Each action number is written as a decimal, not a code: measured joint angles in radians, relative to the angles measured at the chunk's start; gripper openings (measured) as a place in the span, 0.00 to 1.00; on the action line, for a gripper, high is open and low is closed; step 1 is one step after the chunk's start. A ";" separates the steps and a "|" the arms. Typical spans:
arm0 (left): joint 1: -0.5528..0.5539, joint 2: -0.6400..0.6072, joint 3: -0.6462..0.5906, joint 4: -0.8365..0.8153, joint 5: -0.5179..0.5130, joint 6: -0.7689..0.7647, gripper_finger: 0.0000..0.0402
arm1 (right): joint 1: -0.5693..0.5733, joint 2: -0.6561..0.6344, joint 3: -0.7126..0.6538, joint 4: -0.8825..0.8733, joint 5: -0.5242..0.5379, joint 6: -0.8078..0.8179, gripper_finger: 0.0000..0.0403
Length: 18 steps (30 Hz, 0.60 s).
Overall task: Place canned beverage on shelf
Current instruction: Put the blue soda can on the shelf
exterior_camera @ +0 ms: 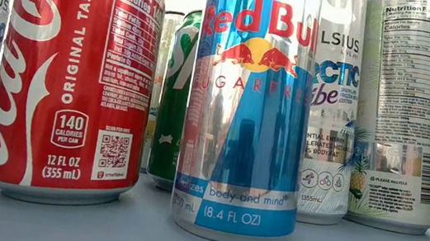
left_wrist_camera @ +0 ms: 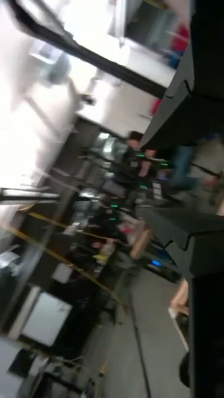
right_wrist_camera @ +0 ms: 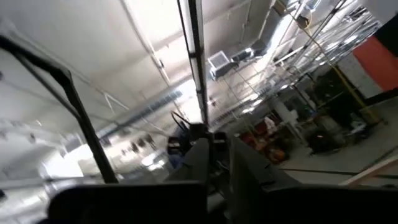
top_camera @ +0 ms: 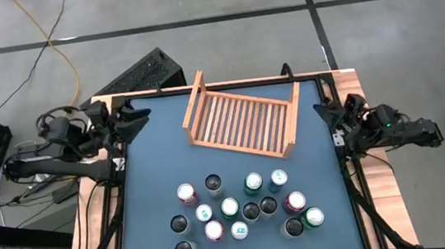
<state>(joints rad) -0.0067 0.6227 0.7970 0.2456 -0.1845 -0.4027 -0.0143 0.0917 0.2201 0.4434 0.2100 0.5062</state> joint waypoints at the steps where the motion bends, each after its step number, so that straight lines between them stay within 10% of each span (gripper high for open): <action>1: 0.000 0.028 0.037 -0.051 0.018 0.008 0.38 | 0.004 0.009 0.049 -0.060 -0.003 -0.034 0.18; 11: -0.029 0.347 0.511 -0.809 0.271 0.001 0.53 | 0.064 0.162 0.513 -0.770 -0.004 -0.150 0.60; 18: -0.053 0.528 0.748 -1.173 0.275 0.105 0.58 | 0.064 0.267 0.611 -0.944 0.004 -0.165 0.66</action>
<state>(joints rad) -0.0595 1.1506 1.5454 -0.9273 0.0901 -0.2979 0.0498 0.3587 0.8314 -0.5011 0.2142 0.3409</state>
